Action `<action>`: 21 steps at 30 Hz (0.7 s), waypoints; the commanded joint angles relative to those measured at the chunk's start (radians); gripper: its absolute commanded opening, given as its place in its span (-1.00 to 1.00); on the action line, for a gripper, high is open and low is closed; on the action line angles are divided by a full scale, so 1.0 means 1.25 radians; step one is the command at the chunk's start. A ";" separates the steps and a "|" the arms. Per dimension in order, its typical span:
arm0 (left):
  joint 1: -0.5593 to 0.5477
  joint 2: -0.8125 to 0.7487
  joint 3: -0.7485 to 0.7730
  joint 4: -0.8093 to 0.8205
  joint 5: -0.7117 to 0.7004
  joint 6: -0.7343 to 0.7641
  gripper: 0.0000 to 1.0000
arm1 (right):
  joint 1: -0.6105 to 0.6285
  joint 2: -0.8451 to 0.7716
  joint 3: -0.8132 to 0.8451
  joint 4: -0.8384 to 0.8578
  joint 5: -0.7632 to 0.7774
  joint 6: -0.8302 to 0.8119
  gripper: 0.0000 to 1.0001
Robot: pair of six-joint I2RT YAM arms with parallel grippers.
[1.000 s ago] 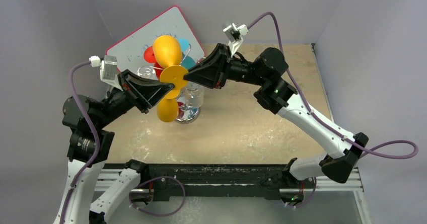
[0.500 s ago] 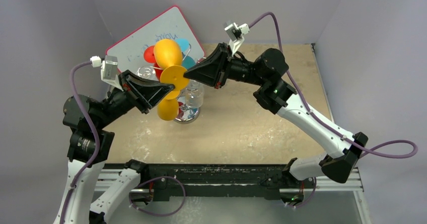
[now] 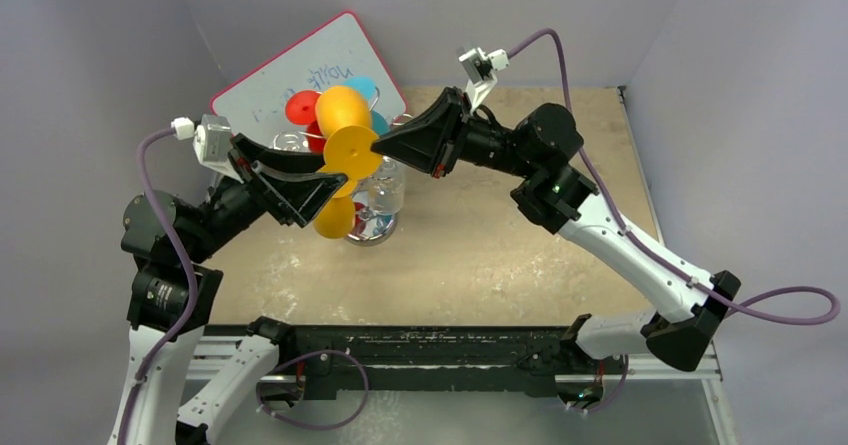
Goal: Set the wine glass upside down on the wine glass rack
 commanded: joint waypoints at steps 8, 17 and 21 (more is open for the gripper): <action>0.003 -0.029 0.064 -0.107 -0.165 0.086 0.49 | -0.002 -0.086 0.053 -0.047 0.227 -0.110 -1.00; 0.004 -0.075 0.066 -0.205 -0.319 0.143 1.00 | -0.075 -0.068 0.095 -0.142 0.331 -0.164 -1.00; 0.004 -0.107 0.040 -0.226 -0.354 0.151 1.00 | -0.144 -0.042 0.079 -0.137 0.303 -0.116 -1.00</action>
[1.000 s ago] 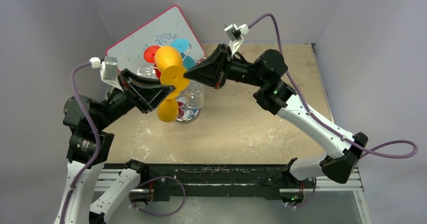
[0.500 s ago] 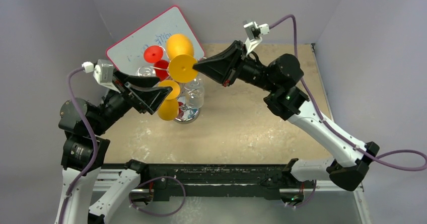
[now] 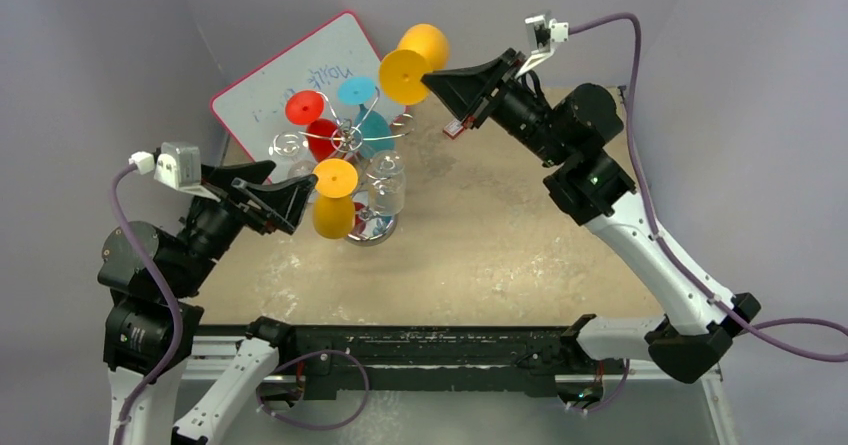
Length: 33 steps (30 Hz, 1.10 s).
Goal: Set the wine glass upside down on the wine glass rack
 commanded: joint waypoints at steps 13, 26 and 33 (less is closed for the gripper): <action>0.003 -0.046 -0.019 -0.093 -0.135 0.094 1.00 | -0.112 0.095 -0.073 0.097 0.047 0.188 -1.00; 0.003 -0.059 -0.027 -0.077 -0.127 0.107 1.00 | -0.116 0.163 -0.139 0.167 0.097 0.342 -1.00; 0.003 -0.076 -0.033 -0.081 -0.136 0.127 1.00 | -0.116 0.175 -0.163 0.186 0.053 0.384 -1.00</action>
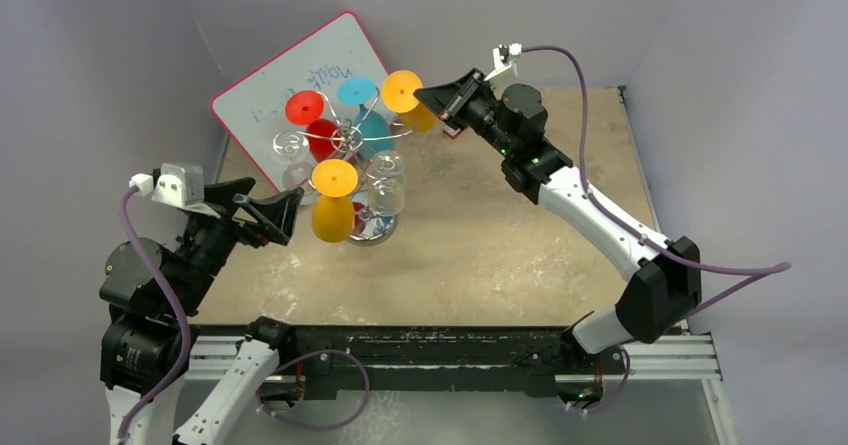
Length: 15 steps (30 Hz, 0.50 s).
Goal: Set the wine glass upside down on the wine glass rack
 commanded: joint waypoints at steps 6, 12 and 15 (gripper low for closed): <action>0.004 -0.013 0.003 0.014 -0.006 0.039 1.00 | -0.003 -0.023 -0.032 0.077 -0.065 0.053 -1.00; 0.003 -0.015 0.004 0.013 -0.007 0.046 1.00 | -0.004 -0.014 -0.025 0.080 -0.115 0.045 -1.00; 0.004 -0.016 0.003 0.011 -0.007 0.051 1.00 | -0.004 -0.009 -0.018 0.076 -0.140 0.044 -1.00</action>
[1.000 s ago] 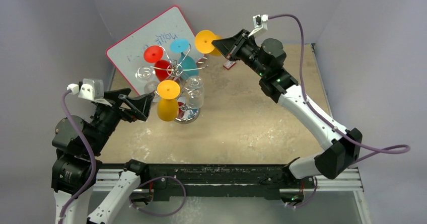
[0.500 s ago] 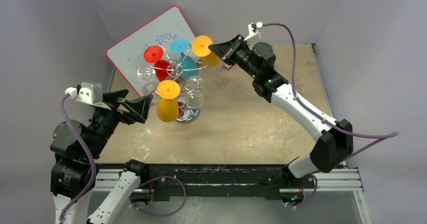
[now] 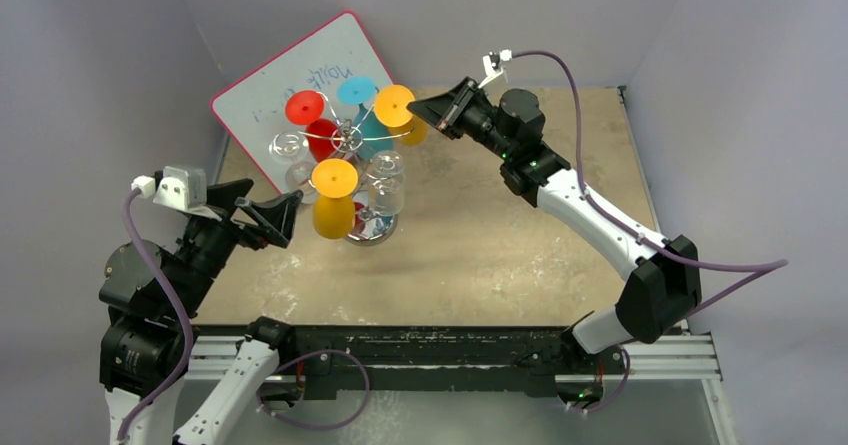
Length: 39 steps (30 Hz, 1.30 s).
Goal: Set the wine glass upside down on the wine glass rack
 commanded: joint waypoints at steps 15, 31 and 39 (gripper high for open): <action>0.003 -0.005 -0.001 0.018 -0.009 0.030 1.00 | -0.003 -0.006 0.026 0.040 -0.109 0.001 -1.00; 0.004 -0.004 0.001 0.020 -0.011 0.035 1.00 | -0.004 0.019 0.062 0.001 -0.157 -0.030 -1.00; 0.003 -0.002 0.001 0.019 -0.012 0.039 1.00 | -0.004 0.002 0.060 -0.019 -0.149 -0.038 -1.00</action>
